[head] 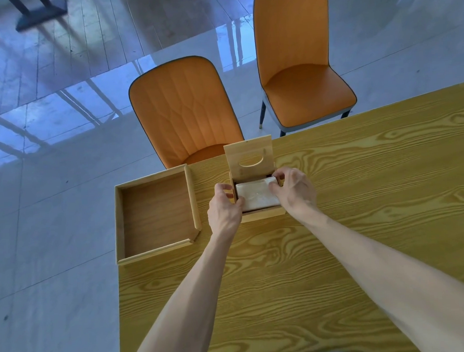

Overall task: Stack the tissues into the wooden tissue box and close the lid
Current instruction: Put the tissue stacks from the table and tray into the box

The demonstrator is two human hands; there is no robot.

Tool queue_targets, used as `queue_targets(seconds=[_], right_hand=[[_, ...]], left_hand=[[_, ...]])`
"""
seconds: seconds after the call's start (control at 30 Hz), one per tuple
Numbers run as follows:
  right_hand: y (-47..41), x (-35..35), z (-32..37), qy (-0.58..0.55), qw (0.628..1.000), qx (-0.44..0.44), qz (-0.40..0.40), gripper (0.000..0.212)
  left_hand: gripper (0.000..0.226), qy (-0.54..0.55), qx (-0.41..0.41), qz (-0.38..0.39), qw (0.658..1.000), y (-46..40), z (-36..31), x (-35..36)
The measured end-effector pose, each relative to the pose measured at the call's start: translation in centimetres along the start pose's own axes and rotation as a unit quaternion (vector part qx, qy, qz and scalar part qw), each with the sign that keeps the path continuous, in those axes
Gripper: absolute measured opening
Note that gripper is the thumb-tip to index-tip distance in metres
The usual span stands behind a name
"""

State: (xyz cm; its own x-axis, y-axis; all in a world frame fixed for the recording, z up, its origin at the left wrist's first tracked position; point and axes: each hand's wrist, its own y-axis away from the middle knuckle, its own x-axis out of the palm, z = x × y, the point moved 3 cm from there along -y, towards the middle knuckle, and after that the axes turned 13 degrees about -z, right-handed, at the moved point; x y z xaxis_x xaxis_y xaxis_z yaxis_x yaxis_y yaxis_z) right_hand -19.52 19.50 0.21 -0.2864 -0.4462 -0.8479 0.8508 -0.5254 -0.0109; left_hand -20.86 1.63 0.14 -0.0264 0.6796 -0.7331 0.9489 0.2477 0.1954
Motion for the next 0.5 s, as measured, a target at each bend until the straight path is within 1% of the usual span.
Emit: queue_targets(seconds=[0.2,0.5], right_hand=[[-0.35,0.29,-0.21,-0.011,1.000,0.000,-0.003,0.033],[-0.66,0.72,-0.41,-0.012,1.000,-0.004,-0.004,0.038]], left_hand=[[0.041,0.014,-0.028,-0.006,0.999,-0.22,0.21,0.28],[0.048,0.015,-0.037,0.010,0.999,-0.65,0.44,0.44]])
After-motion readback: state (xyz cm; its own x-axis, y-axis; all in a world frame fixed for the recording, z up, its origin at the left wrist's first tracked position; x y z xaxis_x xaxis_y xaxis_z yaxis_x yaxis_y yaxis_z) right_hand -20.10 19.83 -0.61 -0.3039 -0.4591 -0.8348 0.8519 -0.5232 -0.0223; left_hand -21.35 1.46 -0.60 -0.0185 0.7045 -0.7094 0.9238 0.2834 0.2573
